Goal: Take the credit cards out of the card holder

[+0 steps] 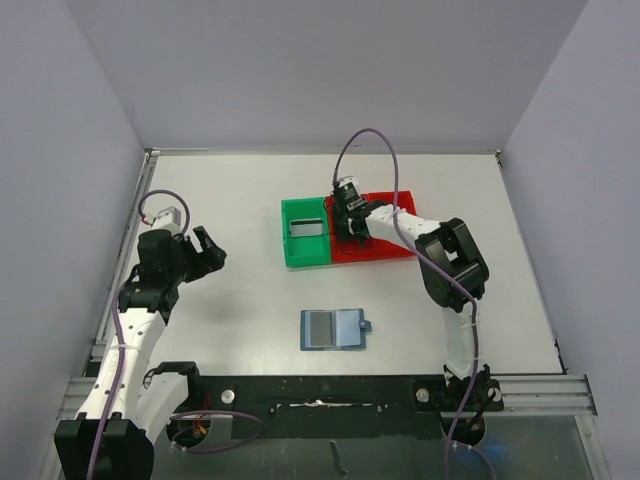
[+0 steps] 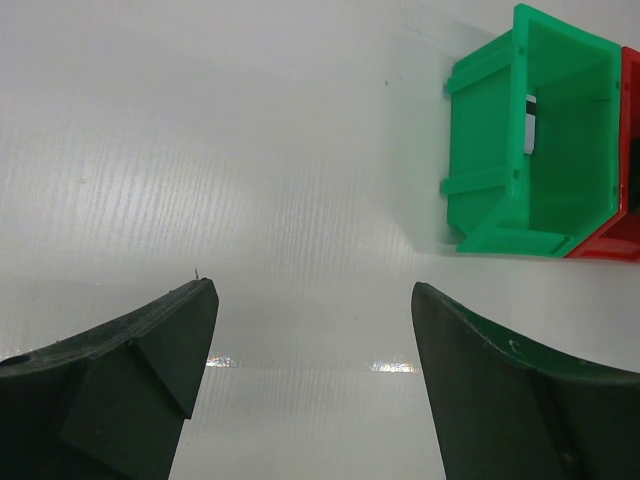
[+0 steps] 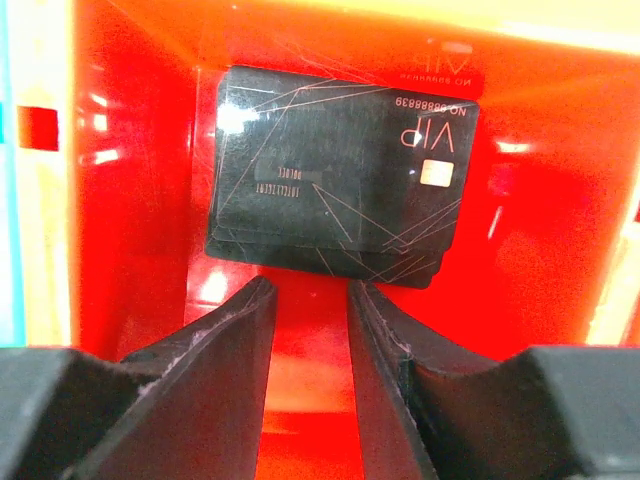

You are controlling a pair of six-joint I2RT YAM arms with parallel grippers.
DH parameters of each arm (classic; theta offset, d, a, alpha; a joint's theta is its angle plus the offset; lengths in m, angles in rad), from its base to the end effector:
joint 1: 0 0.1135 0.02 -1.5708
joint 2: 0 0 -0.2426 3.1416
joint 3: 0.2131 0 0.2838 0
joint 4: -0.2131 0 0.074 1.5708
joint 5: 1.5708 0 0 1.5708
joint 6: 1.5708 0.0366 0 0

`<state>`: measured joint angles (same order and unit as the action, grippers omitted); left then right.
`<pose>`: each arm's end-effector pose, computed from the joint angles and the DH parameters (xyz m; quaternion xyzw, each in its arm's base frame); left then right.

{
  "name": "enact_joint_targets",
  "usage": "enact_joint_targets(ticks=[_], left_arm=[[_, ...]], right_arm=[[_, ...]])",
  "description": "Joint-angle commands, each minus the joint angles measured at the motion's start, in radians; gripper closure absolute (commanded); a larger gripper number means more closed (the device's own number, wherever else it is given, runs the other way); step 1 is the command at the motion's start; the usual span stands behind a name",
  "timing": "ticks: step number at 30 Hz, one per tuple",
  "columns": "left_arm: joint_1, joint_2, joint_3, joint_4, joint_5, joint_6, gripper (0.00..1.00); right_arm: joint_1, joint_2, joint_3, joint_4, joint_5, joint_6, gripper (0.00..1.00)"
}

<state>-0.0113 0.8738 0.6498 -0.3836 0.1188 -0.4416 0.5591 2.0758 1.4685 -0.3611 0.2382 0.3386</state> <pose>0.2386 -0.0070 0.2334 -0.1620 0.8702 -0.1551 0.4388 0.3958 0.2375 0.1265 -0.0693 0.9463 0.0256 0.3146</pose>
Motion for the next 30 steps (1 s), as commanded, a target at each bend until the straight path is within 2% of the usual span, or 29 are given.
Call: enact_joint_targets(ticks=[1, 4, 7, 8, 11, 20, 26, 30], left_arm=[[0.005, -0.006, 0.011, 0.059, 0.024, 0.004, 0.21], [0.005, -0.008, 0.011, 0.058, 0.023, 0.004, 0.21], [0.005, -0.009, 0.011, 0.057, 0.024, 0.005, 0.21], [0.005, -0.011, 0.011, 0.057, 0.024, 0.004, 0.21], [0.004, -0.014, 0.011, 0.057, 0.025, 0.003, 0.21], [0.002, -0.013, 0.011, 0.057, 0.029, 0.003, 0.21], [-0.007, -0.003, 0.011, 0.057, 0.045, 0.007, 0.21], [-0.009, -0.015, 0.011, 0.058, 0.047, 0.009, 0.21]], right_arm=[[0.015, 0.014, 0.027, 0.040, 0.067, 0.034, 0.64], [0.022, -0.005, 0.006, 0.076, 0.079, 0.036, 0.63], [0.021, -0.005, 0.003, 0.094, 0.080, 0.034, 0.74], [0.022, -0.011, -0.007, 0.110, 0.079, 0.027, 0.75], [0.023, -0.016, -0.037, 0.163, 0.082, 0.021, 0.73], [0.019, -0.004, -0.026, 0.146, 0.084, 0.017, 0.71], [0.025, -0.124, -0.049, 0.142, 0.051, -0.003, 0.69], [0.028, -0.242, -0.071, 0.129, 0.049, -0.015, 0.59]])
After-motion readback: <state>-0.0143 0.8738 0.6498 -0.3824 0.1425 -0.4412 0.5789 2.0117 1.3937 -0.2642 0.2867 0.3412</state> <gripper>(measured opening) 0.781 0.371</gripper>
